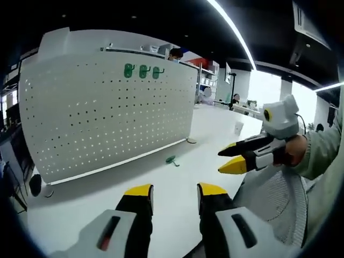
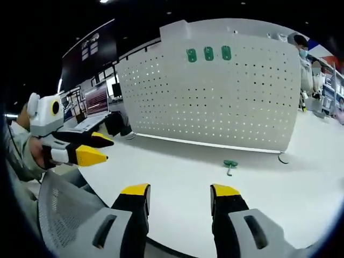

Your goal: Insert the hook assembly into the mounting plate slot until the hook locks in place.

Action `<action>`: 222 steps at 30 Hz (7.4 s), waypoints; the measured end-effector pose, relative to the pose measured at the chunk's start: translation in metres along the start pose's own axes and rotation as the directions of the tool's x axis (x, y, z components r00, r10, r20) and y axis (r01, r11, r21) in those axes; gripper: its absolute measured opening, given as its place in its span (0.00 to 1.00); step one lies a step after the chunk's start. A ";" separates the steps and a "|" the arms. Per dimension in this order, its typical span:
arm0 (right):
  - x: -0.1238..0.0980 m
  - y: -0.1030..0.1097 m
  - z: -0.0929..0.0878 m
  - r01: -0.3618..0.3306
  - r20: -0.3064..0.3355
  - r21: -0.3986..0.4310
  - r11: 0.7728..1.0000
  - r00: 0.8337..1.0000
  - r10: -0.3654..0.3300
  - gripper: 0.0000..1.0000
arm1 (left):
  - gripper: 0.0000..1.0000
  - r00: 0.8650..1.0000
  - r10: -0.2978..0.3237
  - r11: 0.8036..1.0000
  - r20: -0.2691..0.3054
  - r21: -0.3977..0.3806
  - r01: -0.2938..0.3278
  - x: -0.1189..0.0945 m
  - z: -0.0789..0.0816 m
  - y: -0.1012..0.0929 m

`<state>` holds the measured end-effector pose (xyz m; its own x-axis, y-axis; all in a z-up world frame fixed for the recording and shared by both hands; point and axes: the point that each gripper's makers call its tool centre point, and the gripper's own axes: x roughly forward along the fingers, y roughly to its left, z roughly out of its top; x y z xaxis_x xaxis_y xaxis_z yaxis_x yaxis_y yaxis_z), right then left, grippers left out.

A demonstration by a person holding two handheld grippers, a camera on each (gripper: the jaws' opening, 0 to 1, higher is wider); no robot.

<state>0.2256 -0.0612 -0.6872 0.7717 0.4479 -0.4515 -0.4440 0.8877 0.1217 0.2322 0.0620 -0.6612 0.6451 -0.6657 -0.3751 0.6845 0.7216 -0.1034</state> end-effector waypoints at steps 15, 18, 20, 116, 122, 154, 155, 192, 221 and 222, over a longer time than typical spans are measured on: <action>-0.007 -0.004 0.012 0.021 0.022 -0.006 1.000 1.000 -0.021 0.43 | 0.34 0.987 -0.146 0.966 -0.059 0.208 0.156 0.066 0.031 0.006; -0.009 -0.006 0.013 0.029 0.025 0.002 1.000 0.999 -0.029 0.43 | 0.34 0.979 -0.180 0.940 -0.093 0.276 0.199 0.083 0.031 0.006; -0.012 -0.008 0.013 0.037 0.027 0.008 0.999 0.999 -0.037 0.43 | 0.34 0.975 -0.195 0.932 -0.111 0.289 0.219 0.095 0.031 0.006; -0.051 -0.065 0.010 0.251 0.079 0.229 0.941 0.958 -0.275 0.39 | 0.03 0.877 -0.280 0.796 -0.390 0.416 0.440 0.285 -0.038 0.015; -0.053 -0.061 0.020 0.240 0.096 0.210 0.948 0.959 -0.265 0.39 | 0.03 0.895 -0.280 0.814 -0.348 0.407 0.414 0.269 -0.026 0.015; -0.040 -0.018 0.076 0.068 0.193 0.083 0.994 0.978 -0.083 0.39 | 0.03 0.975 -0.211 0.896 -0.070 0.385 0.221 0.150 0.051 0.017; -0.039 -0.016 0.077 0.063 0.194 0.079 0.995 0.978 -0.077 0.39 | 0.03 0.976 -0.208 0.899 -0.064 0.380 0.217 0.147 0.052 0.018; -0.027 0.053 0.149 -0.149 0.326 -0.037 0.988 0.933 0.153 0.30 | 0.03 0.942 -0.088 0.989 0.323 0.142 0.044 0.015 0.119 -0.001; -0.032 0.074 0.182 -0.289 0.460 0.077 0.954 0.859 0.223 0.10 | 0.03 0.886 -0.145 0.978 0.440 0.198 0.062 -0.011 0.155 -0.032; -0.032 0.074 0.183 -0.296 0.465 0.088 0.951 0.857 0.224 0.10 | 0.03 0.885 -0.147 0.978 0.442 0.199 0.062 -0.011 0.156 -0.032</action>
<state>0.2514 0.0092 -0.5020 0.7733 0.6319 0.0515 -0.6110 0.7210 0.3268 0.2558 0.0166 -0.5098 0.6206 -0.7789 0.0904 0.7774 0.6263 0.0591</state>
